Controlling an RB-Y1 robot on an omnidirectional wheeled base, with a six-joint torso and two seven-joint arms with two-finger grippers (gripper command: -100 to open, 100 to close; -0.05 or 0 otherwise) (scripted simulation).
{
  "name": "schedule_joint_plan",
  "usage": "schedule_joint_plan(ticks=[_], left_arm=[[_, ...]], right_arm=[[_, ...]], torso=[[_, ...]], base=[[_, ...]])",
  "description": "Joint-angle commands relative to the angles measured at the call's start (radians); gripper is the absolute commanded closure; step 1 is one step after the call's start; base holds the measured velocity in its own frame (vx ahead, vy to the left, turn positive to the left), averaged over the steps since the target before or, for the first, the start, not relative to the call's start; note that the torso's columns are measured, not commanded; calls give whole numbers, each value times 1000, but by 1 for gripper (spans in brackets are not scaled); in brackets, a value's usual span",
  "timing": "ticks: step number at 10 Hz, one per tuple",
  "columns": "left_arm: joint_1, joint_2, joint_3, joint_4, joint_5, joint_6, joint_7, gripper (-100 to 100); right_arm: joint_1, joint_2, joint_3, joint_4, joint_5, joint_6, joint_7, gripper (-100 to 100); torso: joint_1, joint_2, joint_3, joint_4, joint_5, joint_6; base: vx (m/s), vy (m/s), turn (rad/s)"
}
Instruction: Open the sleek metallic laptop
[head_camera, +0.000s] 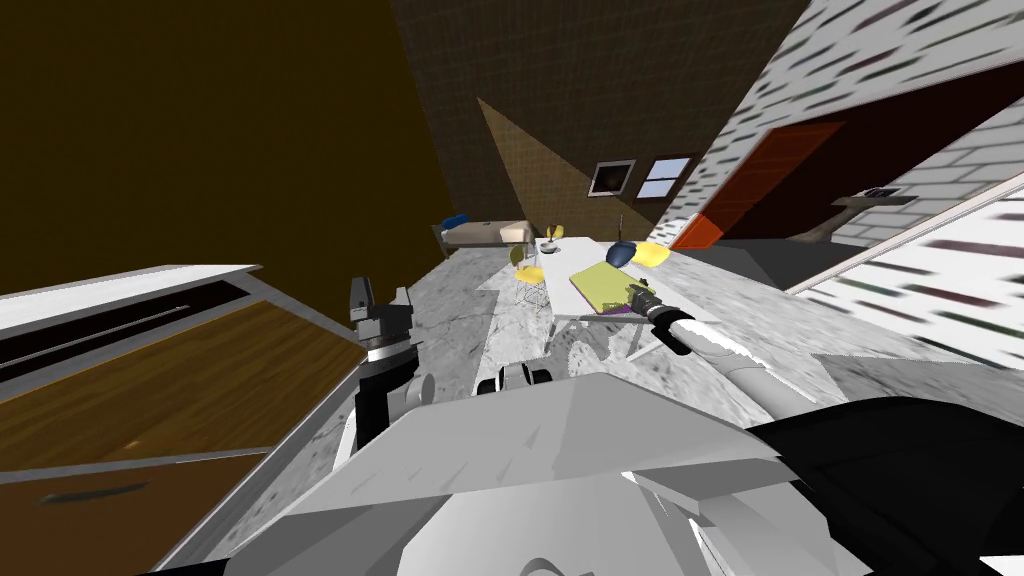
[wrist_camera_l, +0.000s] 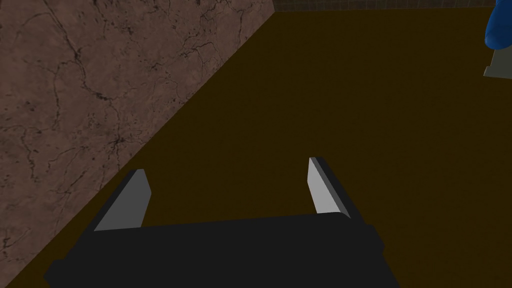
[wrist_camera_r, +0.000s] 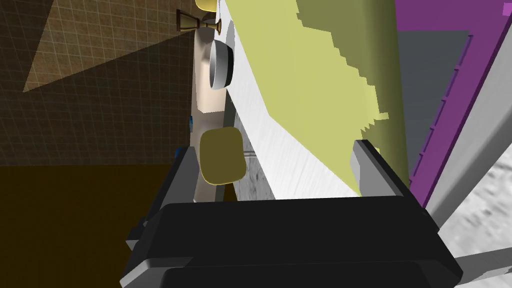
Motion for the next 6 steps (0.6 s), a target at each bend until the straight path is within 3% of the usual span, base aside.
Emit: schedule_joint_plan(ticks=[1,3,5,6], left_arm=[[0,0,0,0,0,0,0,0],[0,0,0,0,0,0,0,0],[0,0,0,0,0,0,0,0],[0,0,0,0,0,0,0,0]], right_arm=[[-19,71,9,-26,49,29,5,-100],[-19,71,9,-26,49,29,5,-100],[-41,133,30,-52,113,70,-2,-100],[-41,142,30,-52,174,70,-42,-100]], torso=[[3,0,0,0,1,0],[3,-1,0,0,1,0],[0,-1,0,0,0,0],[-3,2,2,1,-1,0]], base=[[-82,-92,50],[-30,-39,12],[-47,-80,82],[-65,-95,43]])
